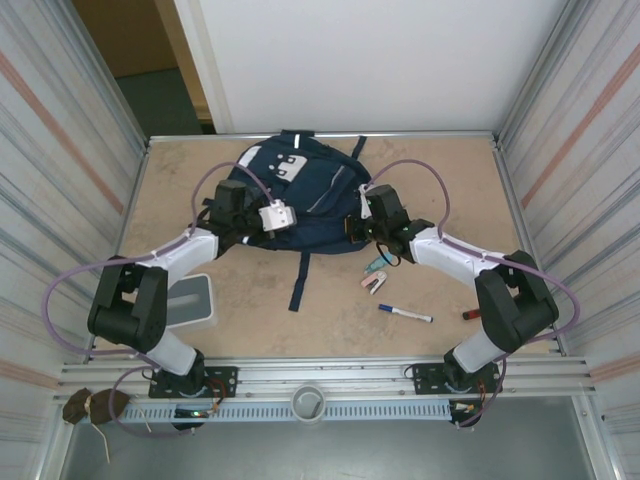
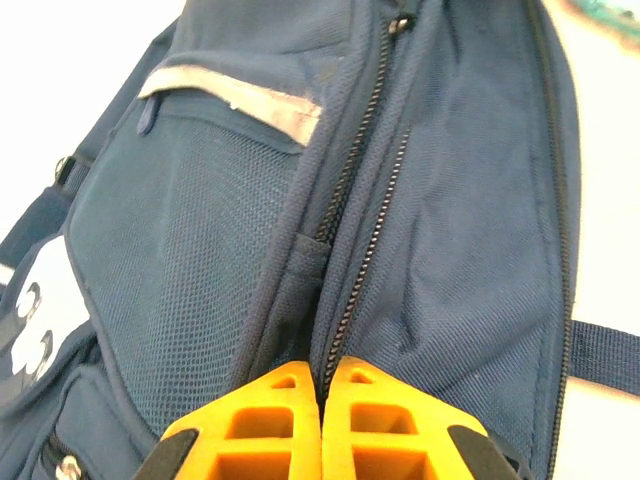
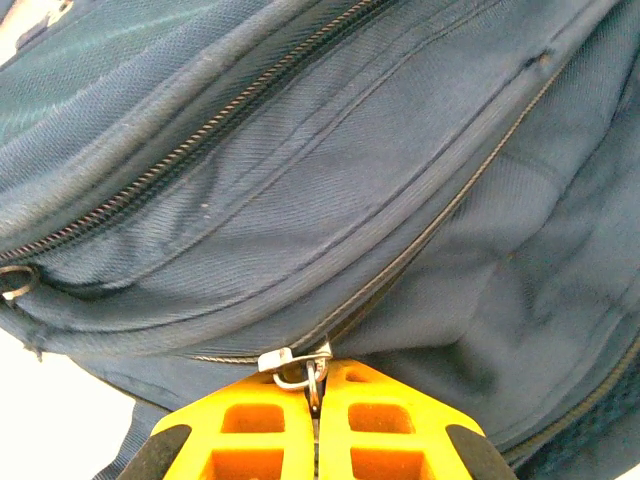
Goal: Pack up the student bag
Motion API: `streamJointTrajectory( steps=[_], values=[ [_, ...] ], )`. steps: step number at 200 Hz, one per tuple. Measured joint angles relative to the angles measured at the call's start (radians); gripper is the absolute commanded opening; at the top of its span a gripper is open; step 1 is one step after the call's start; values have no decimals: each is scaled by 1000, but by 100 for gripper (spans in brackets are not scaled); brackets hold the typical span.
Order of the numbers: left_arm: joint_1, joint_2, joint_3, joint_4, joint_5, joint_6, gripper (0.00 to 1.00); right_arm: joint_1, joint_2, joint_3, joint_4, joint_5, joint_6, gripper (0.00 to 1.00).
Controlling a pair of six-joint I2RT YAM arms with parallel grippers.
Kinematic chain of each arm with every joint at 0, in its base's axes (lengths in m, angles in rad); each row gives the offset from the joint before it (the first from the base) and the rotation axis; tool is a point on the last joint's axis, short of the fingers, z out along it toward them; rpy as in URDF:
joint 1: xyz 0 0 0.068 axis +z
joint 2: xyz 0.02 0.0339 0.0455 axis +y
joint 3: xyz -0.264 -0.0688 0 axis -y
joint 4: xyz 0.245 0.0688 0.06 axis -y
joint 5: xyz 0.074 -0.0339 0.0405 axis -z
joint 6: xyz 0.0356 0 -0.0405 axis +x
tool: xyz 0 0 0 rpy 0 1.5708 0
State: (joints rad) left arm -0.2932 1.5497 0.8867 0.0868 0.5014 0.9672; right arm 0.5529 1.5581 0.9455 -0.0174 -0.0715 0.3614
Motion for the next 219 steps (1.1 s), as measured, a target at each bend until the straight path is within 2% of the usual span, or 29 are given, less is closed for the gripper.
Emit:
streamJointTrajectory(
  steps=[13,45,65,85,115,149,168,192,219],
  values=[
    [29,-4,-6,1,3,-7,2,9,9,3,19,-28,-16,0],
    [52,-48,-42,-4,-16,-44,38,15,11,3,41,-87,-47,0],
    [45,-92,-57,-10,-59,-69,50,11,11,3,32,-92,-59,0],
    [-23,-134,-60,-11,-89,-74,57,11,11,3,32,-111,-60,0],
    [-169,-134,-42,-15,-136,-50,60,13,11,3,34,-138,-59,0],
    [-255,-30,48,-10,-199,-17,57,36,10,1,36,-159,-59,0],
    [-264,22,77,-6,-231,2,40,49,2,-5,37,-169,-58,0],
    [-262,34,77,-12,-222,23,9,50,-13,-19,40,-163,-58,0],
    [-217,7,51,-9,-140,32,5,44,-15,-18,35,-146,-58,0]
  ],
)
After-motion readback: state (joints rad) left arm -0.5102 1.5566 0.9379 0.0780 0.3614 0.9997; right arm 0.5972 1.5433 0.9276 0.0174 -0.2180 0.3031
